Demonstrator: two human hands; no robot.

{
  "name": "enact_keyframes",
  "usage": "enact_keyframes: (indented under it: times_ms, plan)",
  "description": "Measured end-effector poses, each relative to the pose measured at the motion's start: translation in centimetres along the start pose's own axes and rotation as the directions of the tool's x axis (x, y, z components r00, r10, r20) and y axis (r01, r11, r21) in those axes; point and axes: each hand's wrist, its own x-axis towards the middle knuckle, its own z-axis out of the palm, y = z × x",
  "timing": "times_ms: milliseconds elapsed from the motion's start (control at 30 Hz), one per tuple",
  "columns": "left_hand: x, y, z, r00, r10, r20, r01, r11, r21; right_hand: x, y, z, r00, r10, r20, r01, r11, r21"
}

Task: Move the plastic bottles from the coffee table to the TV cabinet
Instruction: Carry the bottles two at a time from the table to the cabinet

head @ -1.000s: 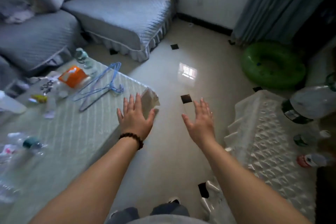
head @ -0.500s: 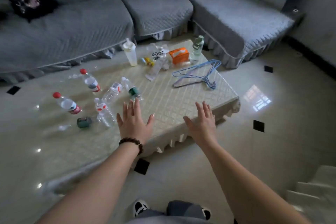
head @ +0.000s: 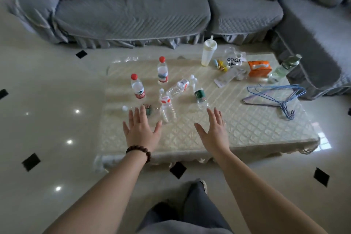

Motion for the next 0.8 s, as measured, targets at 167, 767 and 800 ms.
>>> enact_keyframes:
  times_ms: [167,767,800]
  plan:
    - [2.3,-3.3,0.5,0.993,-0.114,0.017,0.114,0.993,-0.011,3.9,-2.0,2.8,0.995,-0.040,0.088,0.042,0.999,-0.027]
    - [21.2,-5.1,14.3,0.797,-0.584,0.154,0.599,0.797,-0.074,27.4,-1.4,17.0,0.939,-0.071,0.335,0.110,0.989,-0.100]
    - [22.4,-5.1,15.3,0.747,-0.645,0.162,0.664,0.738,-0.124,28.1,-1.0,17.9,0.937,-0.068,0.341,0.109,0.989,-0.100]
